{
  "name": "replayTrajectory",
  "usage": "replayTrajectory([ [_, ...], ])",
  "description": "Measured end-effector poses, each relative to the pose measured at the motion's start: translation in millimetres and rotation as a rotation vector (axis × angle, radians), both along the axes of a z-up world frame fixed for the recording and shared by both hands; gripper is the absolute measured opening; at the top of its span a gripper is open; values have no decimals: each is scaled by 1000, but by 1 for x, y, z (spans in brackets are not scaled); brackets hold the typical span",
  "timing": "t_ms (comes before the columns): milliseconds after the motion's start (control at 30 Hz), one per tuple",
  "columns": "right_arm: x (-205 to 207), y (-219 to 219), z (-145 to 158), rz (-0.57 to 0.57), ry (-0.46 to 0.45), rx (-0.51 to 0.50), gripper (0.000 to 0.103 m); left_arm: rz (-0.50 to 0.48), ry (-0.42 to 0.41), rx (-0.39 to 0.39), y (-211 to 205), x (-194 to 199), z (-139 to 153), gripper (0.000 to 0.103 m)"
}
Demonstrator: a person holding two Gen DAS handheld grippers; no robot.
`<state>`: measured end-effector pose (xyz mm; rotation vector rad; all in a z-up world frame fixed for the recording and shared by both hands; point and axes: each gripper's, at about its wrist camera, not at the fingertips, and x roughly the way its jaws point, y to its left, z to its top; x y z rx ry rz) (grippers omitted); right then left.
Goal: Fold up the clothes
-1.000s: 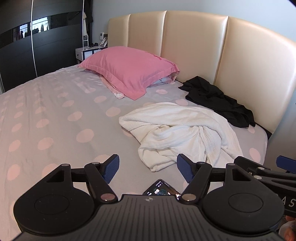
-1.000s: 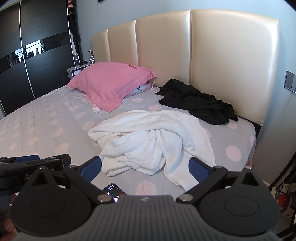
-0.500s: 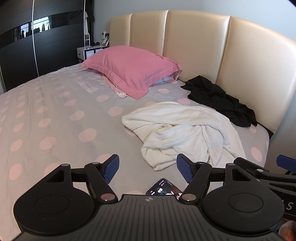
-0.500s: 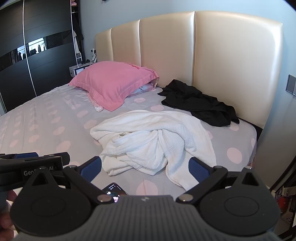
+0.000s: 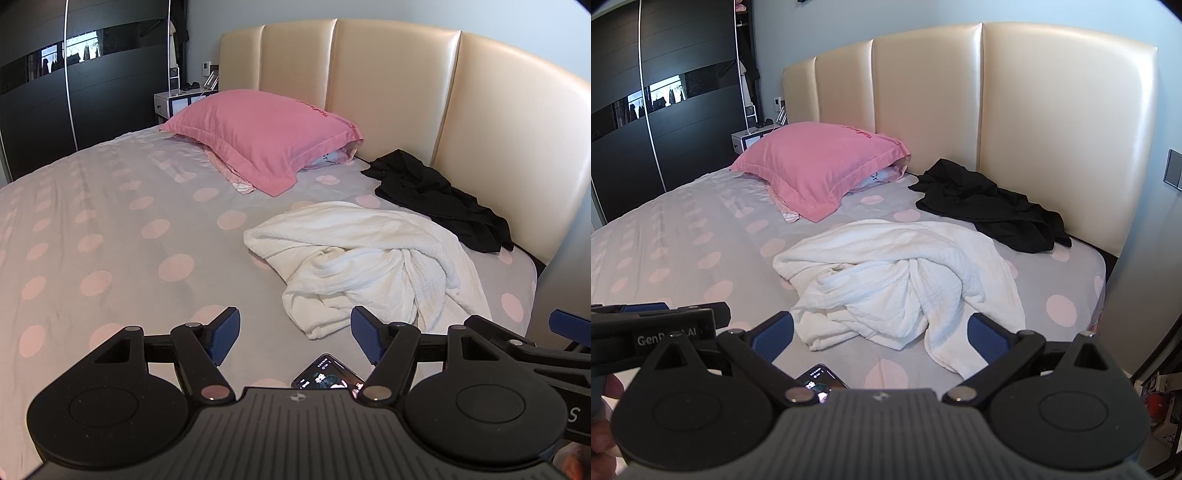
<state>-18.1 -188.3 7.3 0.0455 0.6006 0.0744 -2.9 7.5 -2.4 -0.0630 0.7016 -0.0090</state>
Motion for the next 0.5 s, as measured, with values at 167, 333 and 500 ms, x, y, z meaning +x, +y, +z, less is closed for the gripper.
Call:
replayTrajectory([
  [167,-2,1,0,-1,-5,-1,101,2,2,3,-2,1,2,65],
  [333,-3,0,0,-3,-6,1,101,3,4,1,-1,0,2,65],
  [500,-4,0,0,-2,-5,-1,101,2,10,-1,-1,1,2,65],
])
